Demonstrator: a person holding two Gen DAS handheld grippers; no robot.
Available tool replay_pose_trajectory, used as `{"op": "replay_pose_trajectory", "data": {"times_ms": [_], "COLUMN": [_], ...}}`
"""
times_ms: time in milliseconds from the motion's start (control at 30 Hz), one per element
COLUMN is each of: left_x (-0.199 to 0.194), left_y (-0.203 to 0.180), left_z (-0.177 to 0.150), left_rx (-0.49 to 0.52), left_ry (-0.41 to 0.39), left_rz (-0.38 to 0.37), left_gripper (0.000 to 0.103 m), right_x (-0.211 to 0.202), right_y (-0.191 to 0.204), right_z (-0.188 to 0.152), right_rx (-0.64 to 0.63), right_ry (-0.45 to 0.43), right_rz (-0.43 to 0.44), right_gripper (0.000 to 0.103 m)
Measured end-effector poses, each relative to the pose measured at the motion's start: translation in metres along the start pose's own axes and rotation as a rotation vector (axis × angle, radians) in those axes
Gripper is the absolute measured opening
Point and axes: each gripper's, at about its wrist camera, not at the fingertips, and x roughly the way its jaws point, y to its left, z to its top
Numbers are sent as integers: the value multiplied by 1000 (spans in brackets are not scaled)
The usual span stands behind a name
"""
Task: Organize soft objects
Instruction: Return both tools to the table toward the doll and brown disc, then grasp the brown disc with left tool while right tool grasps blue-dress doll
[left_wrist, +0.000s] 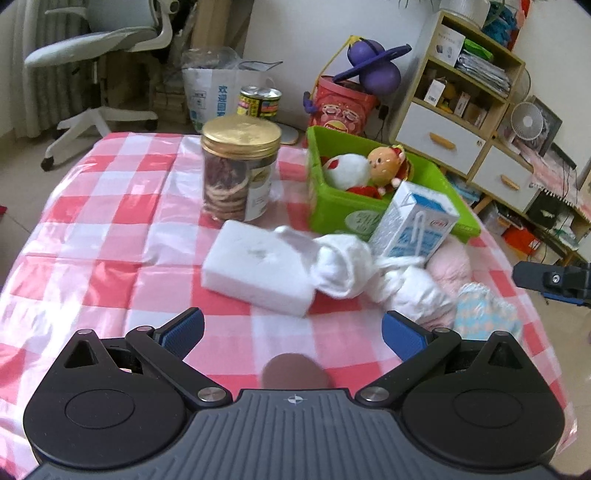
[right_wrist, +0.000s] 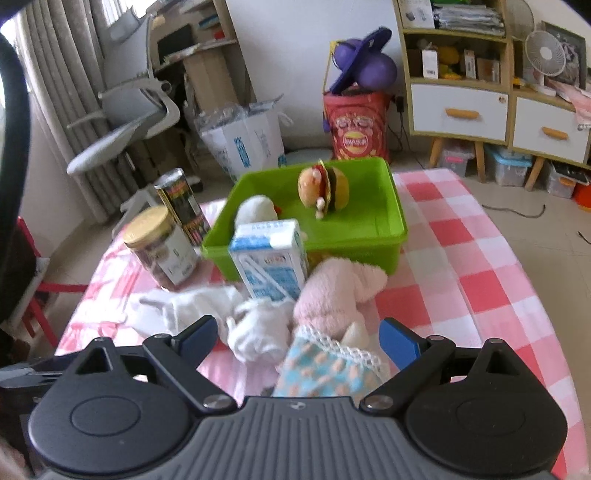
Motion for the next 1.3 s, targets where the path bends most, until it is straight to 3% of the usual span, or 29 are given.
{"op": "replay_pose_trajectory", "data": {"times_ms": [200,467,567,633,733,833,933,1300], "left_x": [9,29,32,35,37,36,37,34], "left_y": [14,18,10,8,5,4,5,3], "left_z": [-13,-23,-27,-30,-35,-35,-33,-32], "left_rx": [42,14,51,71,99,116,110,113], "left_ry": [44,163,196,211,214,205,205,200], "left_rz": [11,-71,-105,-110,-100,-90,-95,-101], "left_gripper": [98,94,83,74,69,56,46,43], "right_x": [7,27,31,33,38,41,35,10], "right_y": [-11,-22,-20,-19,-21,-26,-32,-39], "right_z": [-9,-23,-26,-28,-31,-32,-29,-15], "right_rx": [20,135,151,149,170,211,254,313], "right_ry": [73,224,250,254,272,274,260,182], "right_rz": [-10,24,26,26,39,62,90,165], "right_gripper": [73,73,57,39,21,13,10,9]}}
